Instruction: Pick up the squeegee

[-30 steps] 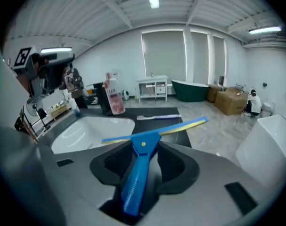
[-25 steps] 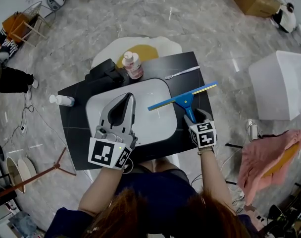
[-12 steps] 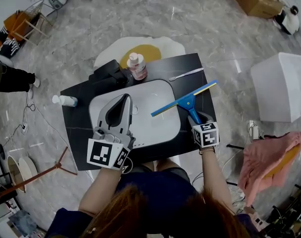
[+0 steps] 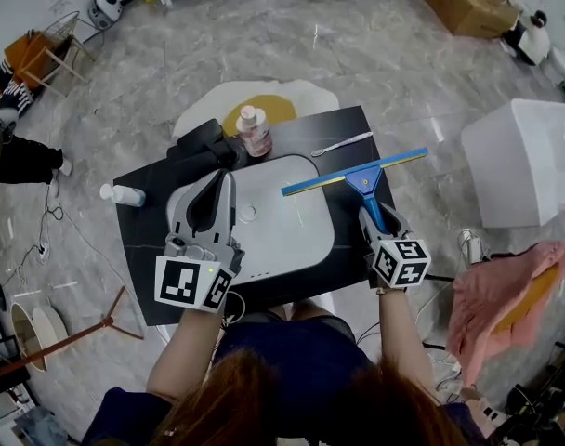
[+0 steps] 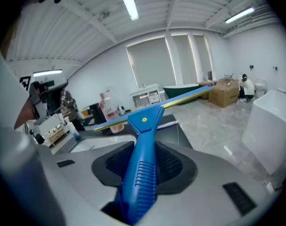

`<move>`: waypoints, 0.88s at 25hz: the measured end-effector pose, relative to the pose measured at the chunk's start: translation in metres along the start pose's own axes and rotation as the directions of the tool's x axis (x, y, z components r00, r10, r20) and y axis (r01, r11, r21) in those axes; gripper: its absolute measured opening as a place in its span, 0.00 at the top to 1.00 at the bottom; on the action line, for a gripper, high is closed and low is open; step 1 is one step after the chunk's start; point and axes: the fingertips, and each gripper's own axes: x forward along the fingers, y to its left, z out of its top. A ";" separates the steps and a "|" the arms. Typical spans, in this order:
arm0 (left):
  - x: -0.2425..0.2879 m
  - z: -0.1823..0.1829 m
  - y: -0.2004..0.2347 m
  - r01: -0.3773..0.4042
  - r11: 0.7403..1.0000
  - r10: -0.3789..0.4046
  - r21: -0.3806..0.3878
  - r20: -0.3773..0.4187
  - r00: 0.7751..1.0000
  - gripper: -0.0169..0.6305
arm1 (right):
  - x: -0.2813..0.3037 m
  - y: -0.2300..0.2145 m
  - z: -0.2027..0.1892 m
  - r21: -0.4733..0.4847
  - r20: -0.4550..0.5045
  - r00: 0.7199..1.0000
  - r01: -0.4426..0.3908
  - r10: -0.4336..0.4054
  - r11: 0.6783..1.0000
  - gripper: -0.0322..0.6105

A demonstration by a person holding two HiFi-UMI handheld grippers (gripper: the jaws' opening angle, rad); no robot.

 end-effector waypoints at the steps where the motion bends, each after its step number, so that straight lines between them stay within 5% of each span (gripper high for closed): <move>1: -0.002 0.005 0.001 -0.004 1.000 0.004 0.003 0.009 1.000 0.95 | -0.009 0.001 0.015 0.001 0.059 0.998 0.010 -0.010 1.000 0.71; 10: -0.018 0.040 -0.002 -0.022 0.999 0.020 0.027 0.086 0.996 0.95 | -0.087 0.025 0.119 0.010 0.396 0.918 0.028 -0.030 1.000 0.71; 22: -0.036 0.069 -0.009 -0.012 0.999 0.006 0.044 0.131 0.991 0.95 | -0.155 0.059 0.177 -0.036 0.596 0.803 0.035 -0.007 0.999 0.71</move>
